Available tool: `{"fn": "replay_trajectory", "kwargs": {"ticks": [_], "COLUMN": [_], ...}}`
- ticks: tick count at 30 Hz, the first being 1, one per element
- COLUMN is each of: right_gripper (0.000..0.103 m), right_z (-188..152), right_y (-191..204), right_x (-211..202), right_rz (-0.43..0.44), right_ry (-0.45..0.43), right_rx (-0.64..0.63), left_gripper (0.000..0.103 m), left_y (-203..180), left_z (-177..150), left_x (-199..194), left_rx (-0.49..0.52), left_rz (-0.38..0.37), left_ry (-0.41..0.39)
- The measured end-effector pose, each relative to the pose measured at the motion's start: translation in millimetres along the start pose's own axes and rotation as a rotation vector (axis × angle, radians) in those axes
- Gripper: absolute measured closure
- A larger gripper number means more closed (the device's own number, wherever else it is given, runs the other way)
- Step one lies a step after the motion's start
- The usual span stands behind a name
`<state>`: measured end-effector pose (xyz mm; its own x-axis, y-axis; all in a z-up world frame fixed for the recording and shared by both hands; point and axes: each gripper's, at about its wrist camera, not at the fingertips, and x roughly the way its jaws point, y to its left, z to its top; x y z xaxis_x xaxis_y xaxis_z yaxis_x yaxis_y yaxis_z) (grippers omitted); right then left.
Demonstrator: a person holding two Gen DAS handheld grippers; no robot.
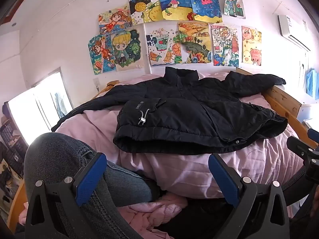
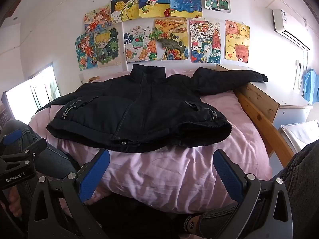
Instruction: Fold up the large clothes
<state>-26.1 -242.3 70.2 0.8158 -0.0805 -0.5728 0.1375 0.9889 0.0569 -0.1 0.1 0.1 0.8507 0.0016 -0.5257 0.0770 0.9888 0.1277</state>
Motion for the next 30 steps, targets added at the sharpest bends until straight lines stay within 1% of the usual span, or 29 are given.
{"fn": "replay_trajectory", "kwargs": {"ticks": [30], "right_gripper": [0.001], "right_z": [0.7], "right_y": [0.6], "right_x": [1.5], "right_rz": [0.000], "right_ry": [0.002], "right_rx": [0.002], "left_gripper": [0.000], "left_y": [-0.1], "left_z": [0.0], "left_x": [0.1], "left_rx": [-0.001], "left_rz": [-0.002], "left_ry": [-0.001]}}
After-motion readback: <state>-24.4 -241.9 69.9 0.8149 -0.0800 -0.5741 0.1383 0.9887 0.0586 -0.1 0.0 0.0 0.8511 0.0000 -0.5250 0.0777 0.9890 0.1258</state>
